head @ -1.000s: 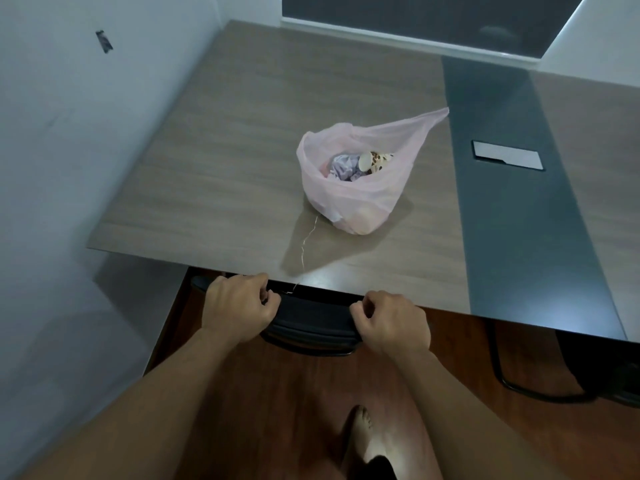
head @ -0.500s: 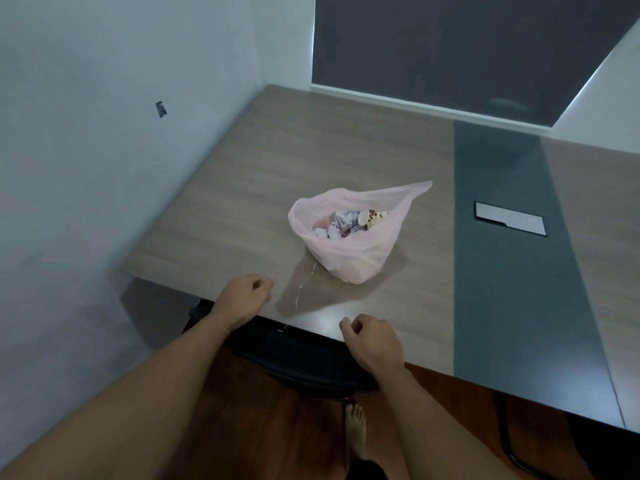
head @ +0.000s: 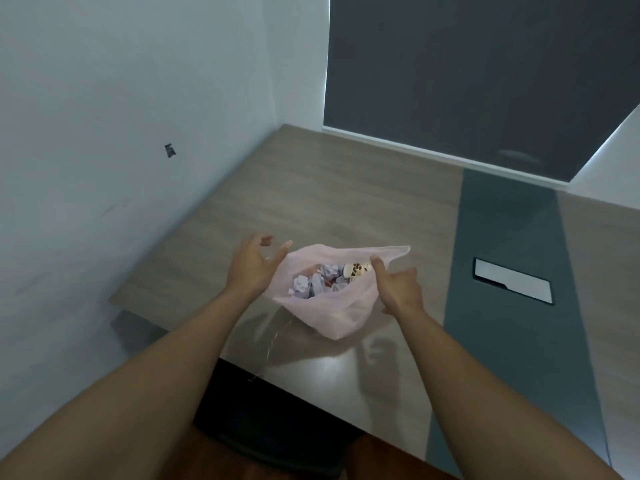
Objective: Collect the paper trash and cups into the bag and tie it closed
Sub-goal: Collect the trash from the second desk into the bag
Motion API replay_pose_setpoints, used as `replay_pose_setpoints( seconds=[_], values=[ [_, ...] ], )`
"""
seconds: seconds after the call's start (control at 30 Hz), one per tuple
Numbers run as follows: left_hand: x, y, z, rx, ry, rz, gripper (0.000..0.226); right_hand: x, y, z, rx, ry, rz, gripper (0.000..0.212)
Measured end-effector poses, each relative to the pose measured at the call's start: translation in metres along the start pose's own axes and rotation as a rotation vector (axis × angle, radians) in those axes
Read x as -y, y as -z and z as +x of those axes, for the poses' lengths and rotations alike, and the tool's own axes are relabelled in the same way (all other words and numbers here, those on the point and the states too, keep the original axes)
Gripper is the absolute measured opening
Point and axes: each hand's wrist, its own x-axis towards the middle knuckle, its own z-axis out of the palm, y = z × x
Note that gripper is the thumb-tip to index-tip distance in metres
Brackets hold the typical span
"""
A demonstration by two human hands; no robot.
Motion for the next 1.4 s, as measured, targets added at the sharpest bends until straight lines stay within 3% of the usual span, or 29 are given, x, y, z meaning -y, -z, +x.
replay_pose_setpoints(
  seconds=[0.07, 0.17, 0.3, 0.43, 0.53, 0.63, 0.73, 0.87, 0.97, 1.1, 1.4],
  values=[
    [-0.008, -0.011, 0.011, 0.113, -0.022, 0.151, 0.072, 0.009, -0.003, 0.016, 0.033, -0.054, 0.037, 0.102],
    [-0.015, -0.026, 0.017, 0.281, 0.019, 0.373, 0.077, 0.013, -0.01, 0.04, 0.091, -0.123, 0.067, 0.085],
    [-0.006, -0.039, 0.012, 0.294, 0.036, 0.506, 0.03, 0.01, -0.02, 0.065, 0.109, -0.059, 0.001, 0.038],
    [0.008, -0.031, 0.003, 0.158, 0.082, 0.35, 0.028, 0.015, -0.032, 0.07, 0.08, -0.087, 0.119, 0.036],
    [0.015, -0.009, -0.003, 0.052, 0.141, 0.31, 0.042, 0.026, -0.039, 0.06, 0.081, -0.116, 0.267, 0.033],
    [0.021, 0.025, -0.016, -0.085, 0.189, 0.262, 0.055, 0.044, -0.048, 0.043, 0.148, -0.088, 0.389, 0.033],
    [0.028, 0.067, -0.036, -0.203, 0.254, 0.152, 0.054, 0.07, -0.06, 0.013, 0.184, -0.043, 0.513, 0.033],
    [0.046, 0.131, -0.081, -0.404, 0.349, -0.088, 0.049, 0.106, -0.075, -0.046, 0.363, 0.046, 0.656, 0.024],
    [0.061, 0.18, -0.131, -0.52, 0.377, -0.297, 0.051, 0.128, -0.083, -0.103, 0.487, 0.161, 0.668, 0.014],
    [0.072, 0.252, -0.215, -0.701, 0.36, -0.461, 0.043, 0.146, -0.093, -0.185, 0.639, 0.313, 0.614, 0.022],
    [0.104, 0.371, -0.443, -1.011, 0.426, -0.48, 0.05, 0.125, -0.13, -0.368, 0.89, 0.521, 0.408, 0.04]
  ],
)
